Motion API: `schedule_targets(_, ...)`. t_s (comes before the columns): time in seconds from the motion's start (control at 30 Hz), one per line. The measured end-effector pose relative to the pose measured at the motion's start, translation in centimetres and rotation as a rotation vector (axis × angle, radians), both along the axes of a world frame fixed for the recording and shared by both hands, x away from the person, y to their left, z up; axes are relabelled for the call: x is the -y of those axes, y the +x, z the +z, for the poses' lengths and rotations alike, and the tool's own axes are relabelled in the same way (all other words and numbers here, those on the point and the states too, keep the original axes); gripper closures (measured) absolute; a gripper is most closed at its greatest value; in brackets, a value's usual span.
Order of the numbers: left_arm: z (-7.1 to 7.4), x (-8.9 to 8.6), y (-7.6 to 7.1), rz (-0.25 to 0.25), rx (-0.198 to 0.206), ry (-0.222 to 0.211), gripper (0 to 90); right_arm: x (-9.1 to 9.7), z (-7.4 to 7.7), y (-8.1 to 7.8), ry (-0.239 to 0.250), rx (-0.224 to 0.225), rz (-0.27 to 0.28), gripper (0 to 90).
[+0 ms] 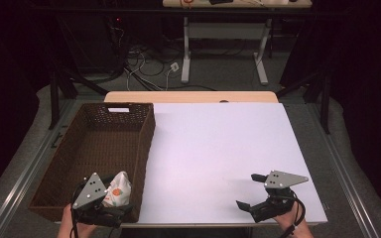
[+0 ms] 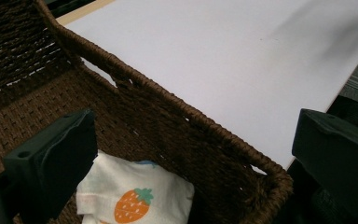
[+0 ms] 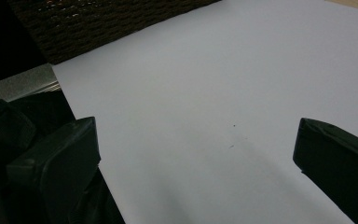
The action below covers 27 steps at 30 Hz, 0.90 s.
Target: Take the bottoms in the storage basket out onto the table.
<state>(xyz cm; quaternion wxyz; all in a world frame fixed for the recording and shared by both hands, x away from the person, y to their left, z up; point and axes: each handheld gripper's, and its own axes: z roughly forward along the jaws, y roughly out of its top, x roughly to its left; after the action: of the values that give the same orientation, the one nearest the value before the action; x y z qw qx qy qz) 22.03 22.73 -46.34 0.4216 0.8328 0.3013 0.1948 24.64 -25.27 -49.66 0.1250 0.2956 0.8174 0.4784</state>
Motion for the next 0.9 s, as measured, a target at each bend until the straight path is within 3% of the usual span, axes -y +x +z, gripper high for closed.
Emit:
schedule_targets(0.4,0.9,-0.2,0.6,0.021,-0.045,0.021,0.0,0.0,0.1,-0.1,0.001,0.005,-0.017,0.0)
schedule_targets(0.9,2.1,-1.1,1.5,0.04,-0.09,0.086,0.0,-0.1,0.1,-0.1,-0.004,0.006,-0.02,0.0)
